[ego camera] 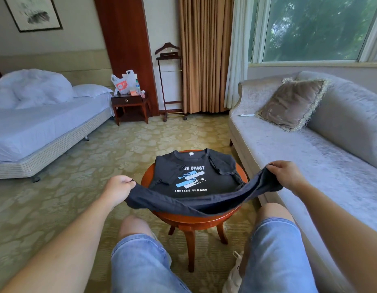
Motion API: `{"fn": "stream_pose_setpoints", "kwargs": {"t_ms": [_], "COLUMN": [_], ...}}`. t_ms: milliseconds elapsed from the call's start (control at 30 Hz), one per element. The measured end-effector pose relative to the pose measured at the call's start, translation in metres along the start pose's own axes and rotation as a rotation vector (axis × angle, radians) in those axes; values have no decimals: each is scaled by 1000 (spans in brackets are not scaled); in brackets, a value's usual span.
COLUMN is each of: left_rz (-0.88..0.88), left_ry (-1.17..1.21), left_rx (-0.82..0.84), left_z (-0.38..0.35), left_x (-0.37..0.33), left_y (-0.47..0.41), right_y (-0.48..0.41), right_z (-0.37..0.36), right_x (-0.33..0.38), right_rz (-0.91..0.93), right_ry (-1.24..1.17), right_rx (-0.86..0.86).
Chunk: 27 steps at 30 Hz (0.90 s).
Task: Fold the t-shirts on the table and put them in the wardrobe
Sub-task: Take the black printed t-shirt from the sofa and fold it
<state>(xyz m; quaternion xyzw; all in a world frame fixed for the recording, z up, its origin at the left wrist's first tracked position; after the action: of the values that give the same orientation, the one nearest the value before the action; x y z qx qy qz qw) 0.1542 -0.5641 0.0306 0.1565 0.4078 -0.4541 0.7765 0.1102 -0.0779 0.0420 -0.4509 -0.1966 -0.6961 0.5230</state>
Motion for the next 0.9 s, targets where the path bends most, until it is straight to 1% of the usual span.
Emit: {"fn": "stream_pose_setpoints", "kwargs": {"t_ms": [67, 233, 333, 400, 467, 533, 767, 900], "left_rz": [30, 111, 156, 229, 284, 297, 325, 339], "left_ry": [-14, 22, 106, 214, 297, 326, 290, 267], "left_rx": [-43, -192, -229, -238, -261, -286, -375, -366], "left_z": [-6, -31, -54, -75, -94, -115, -169, -202], "left_x": [5, 1, -14, -23, -30, -33, -18, -6], "left_y": [-14, -58, -95, -123, -146, -175, -277, -332], "right_y": [-12, -56, -91, -118, -143, -174, -271, -322], "right_z": [-5, -26, -52, -71, -90, -113, -185, -228], "right_x": [-8, -26, -29, -28, -25, -22, -19, -27], "right_rz": [-34, -141, -204, -213, -200, -165, -104, -82], "right_ry": [28, 47, 20, 29, 49, 82, 165, 231], "right_rx": [-24, -165, -240, -283, -291, -291, -277, -203]}}
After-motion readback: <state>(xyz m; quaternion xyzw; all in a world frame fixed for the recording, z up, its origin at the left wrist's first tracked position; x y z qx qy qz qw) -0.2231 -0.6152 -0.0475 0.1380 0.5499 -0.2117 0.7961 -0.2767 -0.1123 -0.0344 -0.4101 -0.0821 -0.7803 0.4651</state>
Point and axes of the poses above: each hand's wrist, its own y-axis away from the middle knuckle, its own z-axis out of the back of the hand, x = y × z, the point moved 4 cm from there along -y, towards the middle knuckle, and after that the axes turned 11 degrees about -x, right-handed, at the moved point
